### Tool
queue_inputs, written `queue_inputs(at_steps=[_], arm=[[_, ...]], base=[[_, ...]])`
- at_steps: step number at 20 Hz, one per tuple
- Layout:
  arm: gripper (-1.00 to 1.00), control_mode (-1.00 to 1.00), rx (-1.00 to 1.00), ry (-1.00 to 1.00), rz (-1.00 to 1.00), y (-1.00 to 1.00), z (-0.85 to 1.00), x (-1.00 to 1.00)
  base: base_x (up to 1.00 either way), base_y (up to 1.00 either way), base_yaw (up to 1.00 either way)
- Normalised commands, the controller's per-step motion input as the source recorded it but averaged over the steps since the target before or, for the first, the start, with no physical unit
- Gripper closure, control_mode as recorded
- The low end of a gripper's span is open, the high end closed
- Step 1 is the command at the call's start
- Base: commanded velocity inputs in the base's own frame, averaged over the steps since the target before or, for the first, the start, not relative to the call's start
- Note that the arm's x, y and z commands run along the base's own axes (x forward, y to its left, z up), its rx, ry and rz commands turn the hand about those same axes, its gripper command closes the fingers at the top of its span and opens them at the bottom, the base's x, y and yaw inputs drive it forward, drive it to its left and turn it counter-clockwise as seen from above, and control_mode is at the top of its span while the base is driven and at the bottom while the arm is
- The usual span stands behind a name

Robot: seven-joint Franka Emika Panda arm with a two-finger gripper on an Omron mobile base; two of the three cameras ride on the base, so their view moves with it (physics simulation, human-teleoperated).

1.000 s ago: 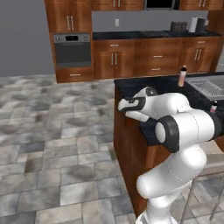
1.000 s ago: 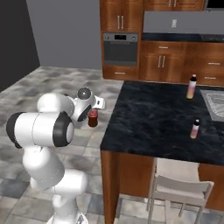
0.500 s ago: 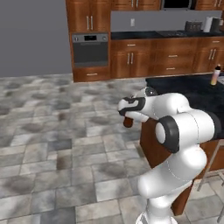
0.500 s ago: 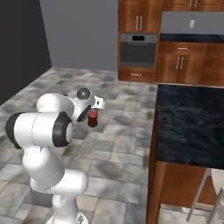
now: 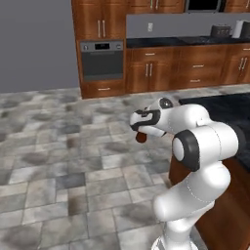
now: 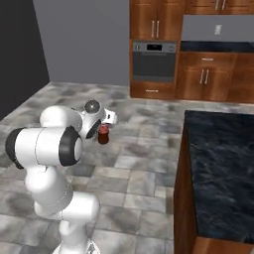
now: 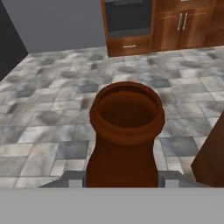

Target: Place the large bottle from the dining counter next to the other large bottle outside the sink, and place the small bottle from the dining counter next to the other small bottle inside the sink.

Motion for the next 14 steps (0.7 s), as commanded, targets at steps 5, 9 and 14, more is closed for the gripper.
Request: queue_inputs(at_steps=[5,9,14], arm=[[1.0,1.0,0.0,0.0,0.0,0.0,0.0,0.0],[1.0,1.0,0.0,0.0,0.0,0.0,0.0,0.0],[1.0,1.0,0.0,0.0,0.0,0.0,0.0,0.0]], base=[[0.99,0.29,-0.27],[0.95,0.35,-0.37],[0.79,0.5,-0.41]])
